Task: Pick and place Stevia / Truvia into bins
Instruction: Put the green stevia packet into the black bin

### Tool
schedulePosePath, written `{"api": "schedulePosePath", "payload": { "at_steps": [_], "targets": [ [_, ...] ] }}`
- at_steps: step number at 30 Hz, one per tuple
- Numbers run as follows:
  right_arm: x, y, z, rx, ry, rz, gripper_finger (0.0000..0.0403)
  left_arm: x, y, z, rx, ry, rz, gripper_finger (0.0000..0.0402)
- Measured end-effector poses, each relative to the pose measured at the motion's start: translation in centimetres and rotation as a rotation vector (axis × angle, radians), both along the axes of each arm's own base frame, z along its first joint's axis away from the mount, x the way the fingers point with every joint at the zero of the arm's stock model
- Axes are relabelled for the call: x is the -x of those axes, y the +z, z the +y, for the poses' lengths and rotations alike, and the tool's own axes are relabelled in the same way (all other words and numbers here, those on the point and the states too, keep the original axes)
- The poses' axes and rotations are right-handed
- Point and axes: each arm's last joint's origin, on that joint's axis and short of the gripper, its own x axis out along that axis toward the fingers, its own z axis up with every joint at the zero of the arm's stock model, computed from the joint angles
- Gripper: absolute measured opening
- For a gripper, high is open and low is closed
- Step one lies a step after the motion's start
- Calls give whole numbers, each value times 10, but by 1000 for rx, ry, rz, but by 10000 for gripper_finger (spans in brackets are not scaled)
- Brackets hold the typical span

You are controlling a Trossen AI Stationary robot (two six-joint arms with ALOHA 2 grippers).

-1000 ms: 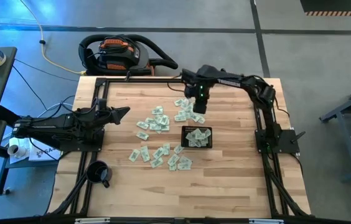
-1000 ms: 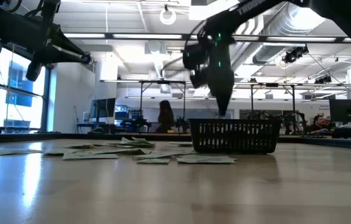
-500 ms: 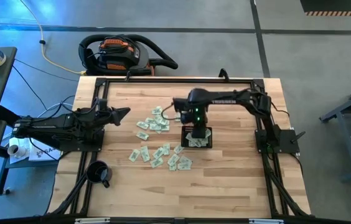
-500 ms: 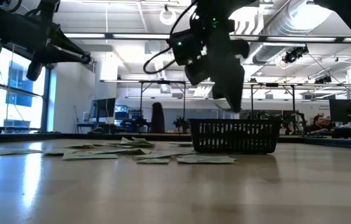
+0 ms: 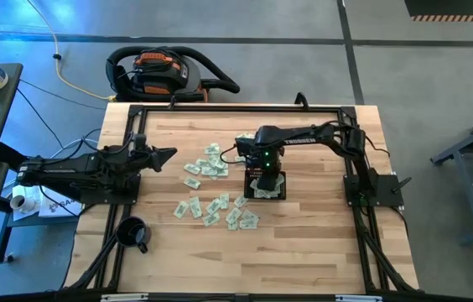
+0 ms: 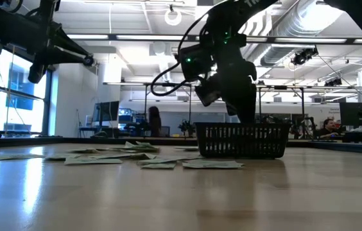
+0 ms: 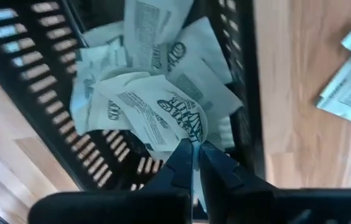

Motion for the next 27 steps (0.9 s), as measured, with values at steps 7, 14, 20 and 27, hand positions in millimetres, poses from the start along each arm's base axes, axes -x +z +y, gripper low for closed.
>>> {"api": "schedulePosePath", "payload": {
  "at_steps": [7, 14, 20, 27],
  "targets": [
    [-1, 0, 0, -6, -22, -7, 22, 0, 0, 0, 0, 0, 0, 111],
    [-7, -1, 1, -48, -46, -74, 6, 0, 0, 0, 0, 1, 0, 111],
    [-19, -1, 7, -76, -75, -171, 23, 0, 0, 0, -1, 1, 0, 111],
    [-26, -2, 20, -75, -43, -217, 28, 0, -1, 0, -1, 5, 12, 111]
  ]
}}
